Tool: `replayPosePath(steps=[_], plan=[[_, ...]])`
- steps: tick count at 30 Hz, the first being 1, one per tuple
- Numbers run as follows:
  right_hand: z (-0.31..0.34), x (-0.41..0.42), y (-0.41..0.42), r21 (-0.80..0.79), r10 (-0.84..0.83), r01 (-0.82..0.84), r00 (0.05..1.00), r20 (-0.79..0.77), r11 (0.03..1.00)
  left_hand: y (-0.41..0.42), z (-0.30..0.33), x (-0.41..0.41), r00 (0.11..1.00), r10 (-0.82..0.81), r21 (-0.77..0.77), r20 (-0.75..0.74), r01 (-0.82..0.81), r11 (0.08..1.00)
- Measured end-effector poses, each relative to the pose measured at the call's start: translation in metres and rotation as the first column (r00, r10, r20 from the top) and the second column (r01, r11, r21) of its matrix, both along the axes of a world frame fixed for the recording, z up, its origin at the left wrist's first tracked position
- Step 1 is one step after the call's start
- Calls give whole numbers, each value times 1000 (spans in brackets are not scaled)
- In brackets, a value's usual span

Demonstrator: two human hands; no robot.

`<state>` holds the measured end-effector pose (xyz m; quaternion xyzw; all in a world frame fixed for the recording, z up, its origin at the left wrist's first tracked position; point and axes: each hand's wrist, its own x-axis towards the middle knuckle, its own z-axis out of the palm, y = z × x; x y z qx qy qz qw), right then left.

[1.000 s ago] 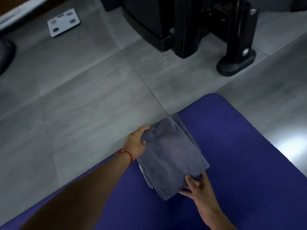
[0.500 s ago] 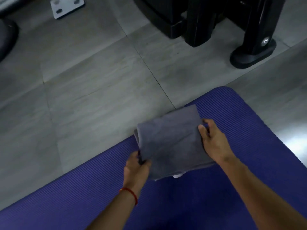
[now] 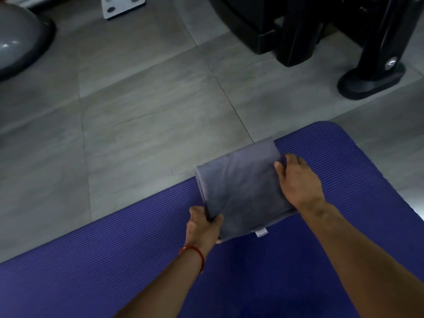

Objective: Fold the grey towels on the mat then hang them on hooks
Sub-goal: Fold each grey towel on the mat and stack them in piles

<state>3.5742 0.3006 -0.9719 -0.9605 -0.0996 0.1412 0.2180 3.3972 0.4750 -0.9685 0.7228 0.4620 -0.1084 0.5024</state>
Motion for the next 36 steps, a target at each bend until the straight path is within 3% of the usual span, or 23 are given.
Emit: replayPosePath(steps=[3,4,5,6,7,8,9,11,13,15,17,19,20,21,23,26,28,30,36], plan=[[0,-13,12,-258,229,-155,931,285,954,-6,2,4,995,-99,-73,-21,97,993],[-4,-17,16,-286,335,-250,892,303,925,-9,4,4,976,-210,28,-52,212,977],[-14,-19,19,-302,435,-353,858,272,885,-10,6,6,929,-349,221,-122,368,903],[-27,-22,22,-318,512,-434,828,227,843,-10,7,10,852,-477,448,-215,520,727],[-41,-23,22,-332,552,-478,814,181,813,-6,3,16,751,-578,603,-320,632,486],[-56,-22,22,-333,562,-493,813,154,804,3,-2,25,631,-645,621,-431,726,295],[-65,-20,22,-328,555,-492,821,131,806,12,-8,33,510,-690,536,-514,819,206],[-70,-19,25,-322,561,-504,820,112,801,29,-16,46,385,-756,271,-529,921,279],[-66,-20,28,-333,546,-483,828,125,810,34,-20,47,416,-782,209,-464,909,360],[-50,-35,35,-313,481,-413,857,186,855,31,-19,24,519,-772,332,-367,848,412],[-35,-77,47,-248,523,-465,803,286,850,26,-25,-32,698,-686,428,-207,695,578],[-33,-149,60,-127,653,-653,683,326,747,26,-37,-116,829,-533,380,-168,554,741],[-42,-194,66,-75,709,-724,641,295,686,30,-46,-164,860,-464,366,-211,510,778],[-47,-235,74,-39,750,-762,627,209,647,36,-52,-211,867,-394,366,-304,488,792],[-56,-322,91,-30,788,-793,609,-87,609,46,-51,-297,793,-279,278,-542,483,830],[-47,-412,109,-74,758,-834,530,-379,547,57,-41,-388,683,-224,145,-695,439,887],[-47,-440,113,-156,760,-885,459,-461,439,57,-45,-416,647,-248,93,-720,445,890],[-51,-448,117,-245,754,-893,451,-478,379,58,-52,-429,647,-276,99,-711,481,871],[-51,-456,125,-376,734,-860,497,-463,345,67,-54,-439,755,-330,54,-567,434,899]])
